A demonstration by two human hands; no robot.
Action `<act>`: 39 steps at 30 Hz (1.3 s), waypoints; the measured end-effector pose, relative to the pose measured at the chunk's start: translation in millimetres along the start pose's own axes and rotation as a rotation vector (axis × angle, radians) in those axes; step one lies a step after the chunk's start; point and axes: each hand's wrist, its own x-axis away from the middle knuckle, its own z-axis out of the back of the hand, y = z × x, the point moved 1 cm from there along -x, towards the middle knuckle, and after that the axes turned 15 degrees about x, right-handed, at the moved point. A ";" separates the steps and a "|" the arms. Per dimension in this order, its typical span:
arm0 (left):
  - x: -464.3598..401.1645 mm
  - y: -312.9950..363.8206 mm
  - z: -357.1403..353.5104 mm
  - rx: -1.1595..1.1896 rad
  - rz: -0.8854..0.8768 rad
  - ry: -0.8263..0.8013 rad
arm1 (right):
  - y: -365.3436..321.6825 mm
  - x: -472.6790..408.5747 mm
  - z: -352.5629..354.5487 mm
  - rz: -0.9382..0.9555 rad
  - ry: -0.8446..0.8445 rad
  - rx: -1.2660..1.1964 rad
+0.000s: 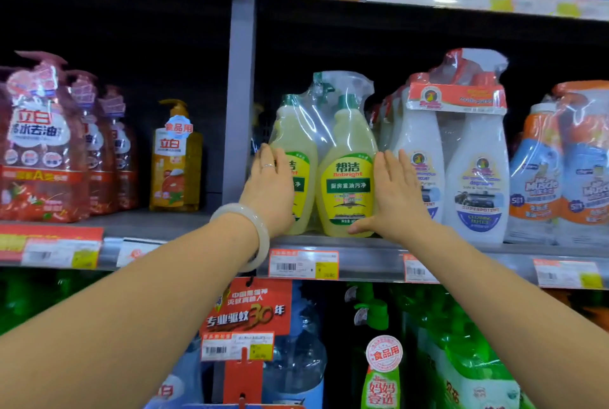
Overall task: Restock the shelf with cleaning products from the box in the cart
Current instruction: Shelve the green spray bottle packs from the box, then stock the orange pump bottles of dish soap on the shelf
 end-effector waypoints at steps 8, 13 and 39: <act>63.9 -44.0 7.5 0.075 -0.330 0.244 | -78.3 28.1 4.1 0.207 0.318 -0.289; 132.5 -119.1 32.6 -0.173 -0.246 0.159 | -160.4 59.4 -6.6 0.422 0.198 -0.403; 655.7 -450.3 331.6 -0.584 1.143 -0.399 | -747.8 379.3 108.7 1.304 -0.510 -0.478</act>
